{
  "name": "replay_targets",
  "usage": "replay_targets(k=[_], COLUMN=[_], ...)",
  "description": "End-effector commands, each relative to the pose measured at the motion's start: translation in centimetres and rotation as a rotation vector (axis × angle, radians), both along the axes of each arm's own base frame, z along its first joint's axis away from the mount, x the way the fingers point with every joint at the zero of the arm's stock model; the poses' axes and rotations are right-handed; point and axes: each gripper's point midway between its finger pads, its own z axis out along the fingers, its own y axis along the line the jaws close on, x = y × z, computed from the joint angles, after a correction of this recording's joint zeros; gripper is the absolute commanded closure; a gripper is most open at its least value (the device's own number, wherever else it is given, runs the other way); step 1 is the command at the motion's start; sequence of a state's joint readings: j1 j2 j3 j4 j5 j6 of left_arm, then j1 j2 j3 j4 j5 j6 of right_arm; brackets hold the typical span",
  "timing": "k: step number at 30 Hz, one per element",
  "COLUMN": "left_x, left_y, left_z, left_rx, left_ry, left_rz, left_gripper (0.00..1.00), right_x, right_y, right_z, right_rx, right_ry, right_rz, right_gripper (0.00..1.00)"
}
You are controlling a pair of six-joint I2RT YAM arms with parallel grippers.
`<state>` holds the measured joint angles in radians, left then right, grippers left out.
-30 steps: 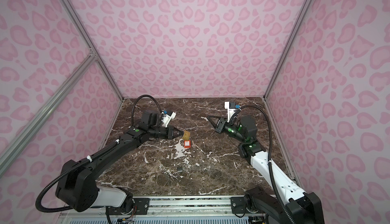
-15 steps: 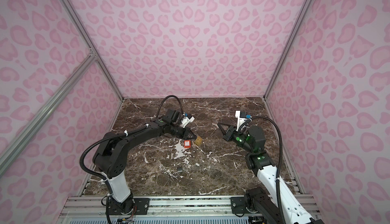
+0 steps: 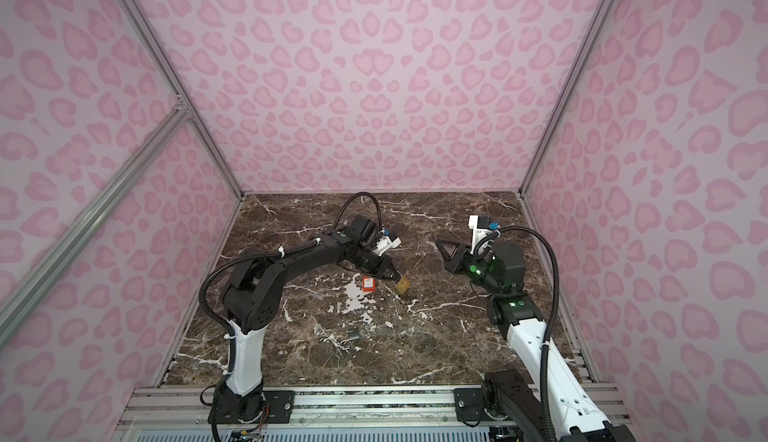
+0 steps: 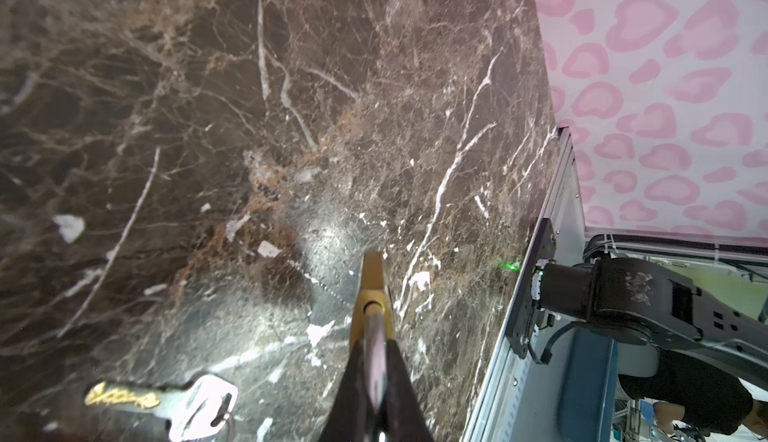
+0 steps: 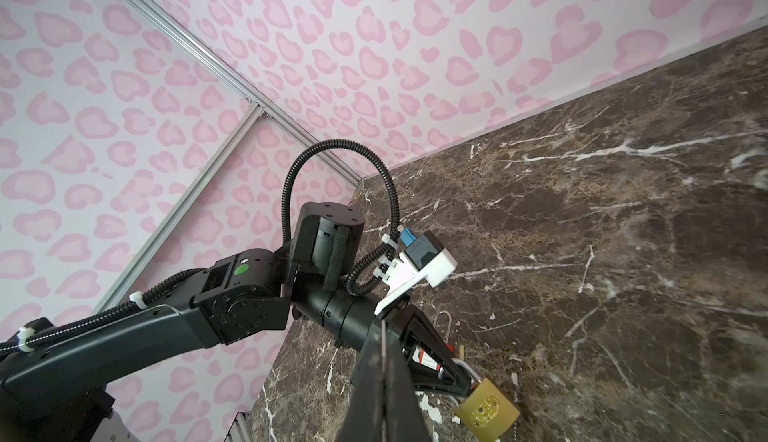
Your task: Lock with the key
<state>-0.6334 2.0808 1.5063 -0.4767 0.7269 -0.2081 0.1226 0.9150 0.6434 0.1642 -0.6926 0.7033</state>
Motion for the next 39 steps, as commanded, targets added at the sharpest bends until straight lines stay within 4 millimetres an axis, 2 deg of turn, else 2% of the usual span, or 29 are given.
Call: replay_targets(k=[1,9,14,17,23,30,39], left_x=[0.1,1.2,1.7,2.3,3.4,4.5,5.5], left_y=[0.4,0.6,0.7,1.3,1.8,1.7,2.1], left_z=[-0.7,-2.2,-2.7,-3.5,-3.9,-3.9,-5.3], left_rx=[0.046,0.114,0.154,0.207,0.276,0.305,0.381], left_ry=[-0.012,-0.022,-0.017,-0.029,-0.063,-0.071,-0.062], left_rz=[-0.019,-0.011,-0.027,-0.009,-0.006,-0.003,0.018], left_gripper=[0.98,0.99,0.98,0.9,0.83,0.83,0.84], right_x=[0.1,0.3,0.3,0.4,0.5,0.7,0.5], right_y=[0.1,0.2,0.2,0.2,0.3,0.3,0.2], right_z=[0.2,-0.8,-0.7,-0.7,-0.9,-1.2,-1.5], right_rx=[-0.008,-0.009,-0.006,-0.008,0.0,0.002,-0.005], right_ry=[-0.014,0.023,0.017,0.019,0.023,0.021,0.022], right_rz=[0.021,0.031,0.028,0.027,0.032,0.028,0.025], right_gripper=[1.0,1.0,1.0,1.0,1.0,1.0,1.0])
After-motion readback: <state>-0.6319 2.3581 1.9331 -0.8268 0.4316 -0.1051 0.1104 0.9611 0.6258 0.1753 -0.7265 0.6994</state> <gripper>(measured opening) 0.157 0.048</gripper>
